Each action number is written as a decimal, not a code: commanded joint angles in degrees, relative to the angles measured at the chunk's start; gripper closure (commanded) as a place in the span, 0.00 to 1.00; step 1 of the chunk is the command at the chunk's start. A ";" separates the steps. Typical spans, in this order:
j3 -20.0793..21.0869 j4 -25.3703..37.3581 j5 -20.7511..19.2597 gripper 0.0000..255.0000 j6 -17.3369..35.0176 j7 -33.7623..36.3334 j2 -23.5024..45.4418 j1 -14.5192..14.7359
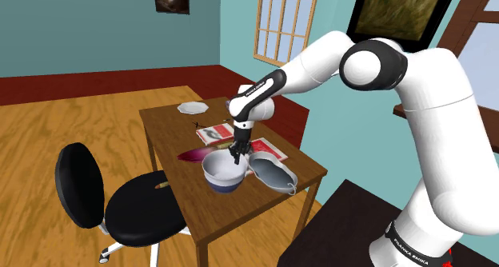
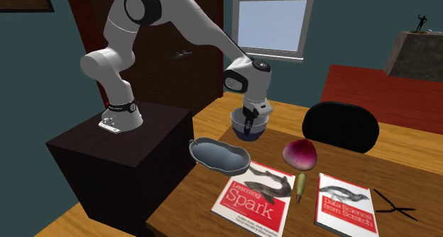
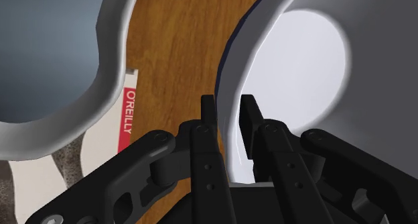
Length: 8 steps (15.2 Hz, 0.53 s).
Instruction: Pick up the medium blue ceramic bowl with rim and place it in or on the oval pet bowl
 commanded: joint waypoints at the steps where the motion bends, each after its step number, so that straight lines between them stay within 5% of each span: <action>1: -0.12 0.01 -0.21 1.00 -1.11 0.36 -1.16 0.09; 8: -0.48 0.00 -0.88 1.00 -4.69 1.39 -4.84 0.24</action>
